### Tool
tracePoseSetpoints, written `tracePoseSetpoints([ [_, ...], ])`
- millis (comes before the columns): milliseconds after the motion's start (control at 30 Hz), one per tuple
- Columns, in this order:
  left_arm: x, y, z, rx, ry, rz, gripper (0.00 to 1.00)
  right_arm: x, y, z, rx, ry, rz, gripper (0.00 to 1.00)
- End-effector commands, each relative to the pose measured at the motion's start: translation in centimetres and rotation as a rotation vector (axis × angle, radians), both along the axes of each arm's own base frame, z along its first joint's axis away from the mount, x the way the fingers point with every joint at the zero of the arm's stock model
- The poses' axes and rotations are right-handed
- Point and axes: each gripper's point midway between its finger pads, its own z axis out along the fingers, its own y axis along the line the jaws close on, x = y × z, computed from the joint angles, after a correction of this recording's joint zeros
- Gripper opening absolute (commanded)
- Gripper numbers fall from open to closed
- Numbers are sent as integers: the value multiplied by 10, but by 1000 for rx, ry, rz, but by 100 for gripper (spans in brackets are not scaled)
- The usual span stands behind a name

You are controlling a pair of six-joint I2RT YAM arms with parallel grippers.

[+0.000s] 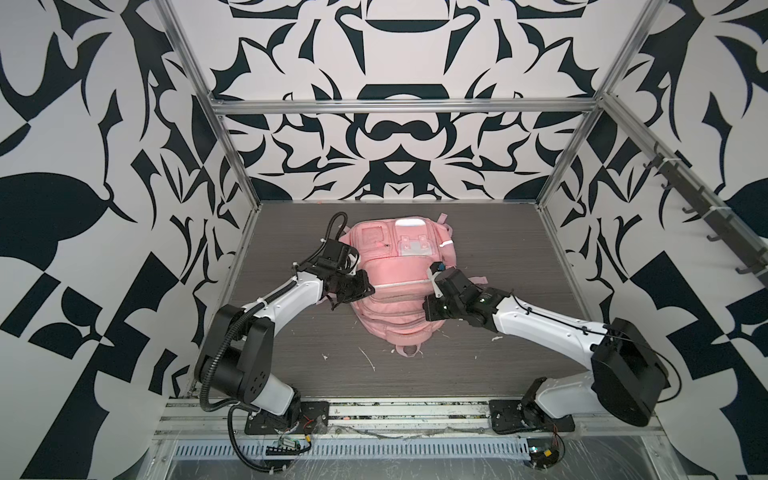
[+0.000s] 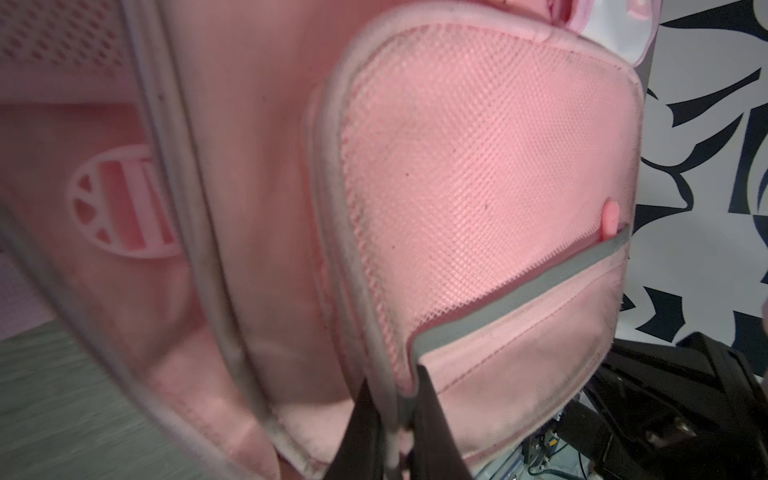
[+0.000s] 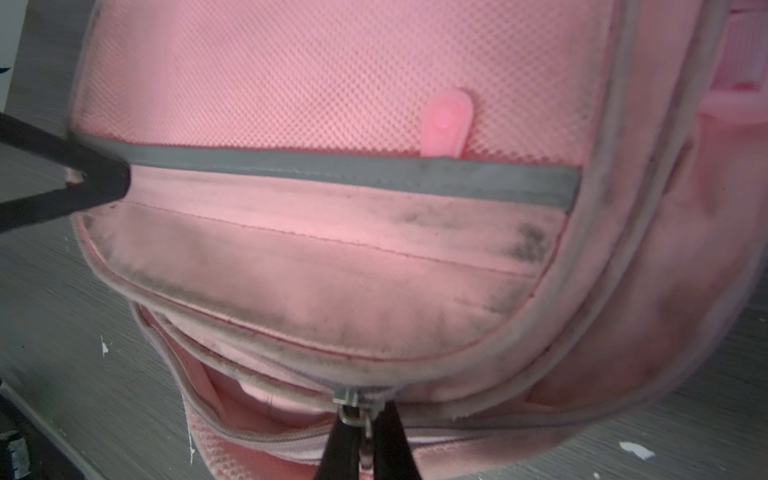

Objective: Pack the student bag

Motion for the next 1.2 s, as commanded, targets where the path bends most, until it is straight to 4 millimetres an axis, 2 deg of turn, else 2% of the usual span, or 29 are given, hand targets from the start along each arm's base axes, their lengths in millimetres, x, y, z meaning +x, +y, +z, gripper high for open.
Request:
tracePoseSetpoints([
  [0,16,30,-12,107,-14,99,10,-12,-15,-8,-54,48,-8,0],
  [233,30,23,-8,89,-22,113,10,-13,-7,-6,-19,52,1,0],
  [400,50,19,-1,84,-49,133,11,-16,3,-5,-11,51,22,0],
  [600,73,14,4,76,-64,147,12,-26,26,-8,-18,48,69,0],
  [833,87,14,3,51,-52,162,15,-36,63,-9,0,42,133,0],
  [967,84,17,8,40,-53,165,26,-36,83,-4,18,35,166,0],
  [1100,73,25,19,46,-63,167,53,-36,98,0,34,30,199,0],
  [1167,66,28,24,50,-68,161,60,-36,102,0,38,31,209,0],
])
